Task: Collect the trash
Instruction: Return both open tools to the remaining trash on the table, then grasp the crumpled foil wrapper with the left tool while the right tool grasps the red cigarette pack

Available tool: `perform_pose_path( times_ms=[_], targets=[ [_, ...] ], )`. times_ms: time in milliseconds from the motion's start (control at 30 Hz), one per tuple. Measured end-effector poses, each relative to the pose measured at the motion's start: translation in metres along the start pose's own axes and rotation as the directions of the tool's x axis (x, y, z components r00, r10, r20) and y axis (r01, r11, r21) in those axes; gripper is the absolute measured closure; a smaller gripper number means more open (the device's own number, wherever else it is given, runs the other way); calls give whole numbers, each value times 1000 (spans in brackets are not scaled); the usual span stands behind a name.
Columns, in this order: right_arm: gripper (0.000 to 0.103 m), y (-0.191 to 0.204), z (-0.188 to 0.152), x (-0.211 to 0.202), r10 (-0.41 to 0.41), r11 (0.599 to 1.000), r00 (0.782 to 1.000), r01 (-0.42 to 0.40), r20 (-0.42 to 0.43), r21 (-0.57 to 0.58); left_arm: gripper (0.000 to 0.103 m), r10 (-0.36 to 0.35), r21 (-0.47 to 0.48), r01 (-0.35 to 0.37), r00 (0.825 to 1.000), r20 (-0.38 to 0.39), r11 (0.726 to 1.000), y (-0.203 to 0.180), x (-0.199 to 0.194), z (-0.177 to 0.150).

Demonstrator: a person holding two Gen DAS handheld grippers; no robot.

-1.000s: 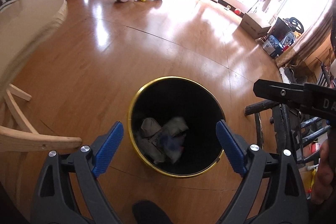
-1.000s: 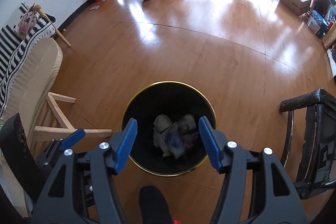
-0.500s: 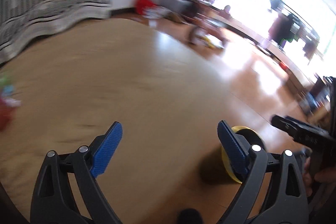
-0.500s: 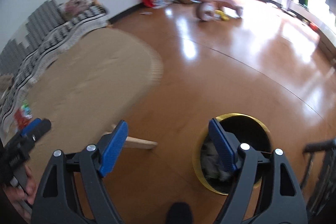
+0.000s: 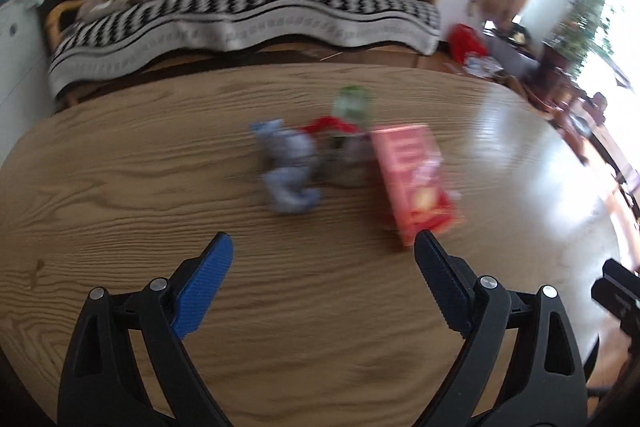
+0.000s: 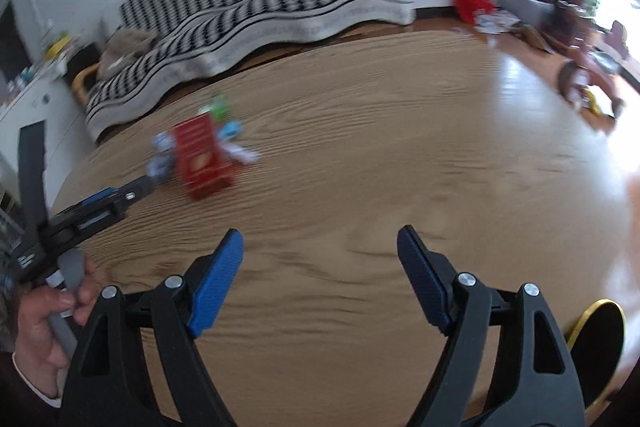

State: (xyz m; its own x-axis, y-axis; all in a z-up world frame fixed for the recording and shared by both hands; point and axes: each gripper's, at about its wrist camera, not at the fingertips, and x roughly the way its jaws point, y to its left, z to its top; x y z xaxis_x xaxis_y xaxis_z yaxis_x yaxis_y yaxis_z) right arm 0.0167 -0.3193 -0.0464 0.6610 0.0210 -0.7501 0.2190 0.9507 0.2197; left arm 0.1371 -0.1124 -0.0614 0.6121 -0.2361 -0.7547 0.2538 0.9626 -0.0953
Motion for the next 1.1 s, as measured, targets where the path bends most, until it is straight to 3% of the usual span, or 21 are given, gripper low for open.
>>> perform_pose_path(
  times_ms=[233, 500, 600, 633, 667, 867, 1100],
  targets=[
    [26, 55, -2, 36, 52, 997, 997, -55, -58, -47, 14, 21, -17, -21, 1000, -22, 1000, 28, 36, 10],
    [26, 55, -7, 54, 31, 997, 995, -38, -96, -74, 16, -21, -36, 20, 1000, -23, 999, 36, 67, 28],
    [26, 54, -4, 65, 18, 996, 994, -27, -106, -81, 48, -15, -13, 15, 1000, -17, 1000, 33, 67, 31],
    [26, 55, -3, 69, 15, 996, 994, -24, -108, -86, 67, -12, 4, 12, 1000, -18, 1000, 32, 67, 31],
    [26, 57, -3, 73, 12, 996, 994, -22, -111, -92, 76, -15, 13, 15, 1000, -20, 1000, 32, 67, 30],
    [22, 79, 8, 104, 8, 989, 993, -24, -116, -143, 80, -20, 25, 21, 999, -44, 999, 41, 51, 20],
    [20, 115, 22, 132, -12, 970, 998, -4, -65, -243, 80, -9, 21, 11, 998, -64, 1000, 58, 21, 3]
  ],
)
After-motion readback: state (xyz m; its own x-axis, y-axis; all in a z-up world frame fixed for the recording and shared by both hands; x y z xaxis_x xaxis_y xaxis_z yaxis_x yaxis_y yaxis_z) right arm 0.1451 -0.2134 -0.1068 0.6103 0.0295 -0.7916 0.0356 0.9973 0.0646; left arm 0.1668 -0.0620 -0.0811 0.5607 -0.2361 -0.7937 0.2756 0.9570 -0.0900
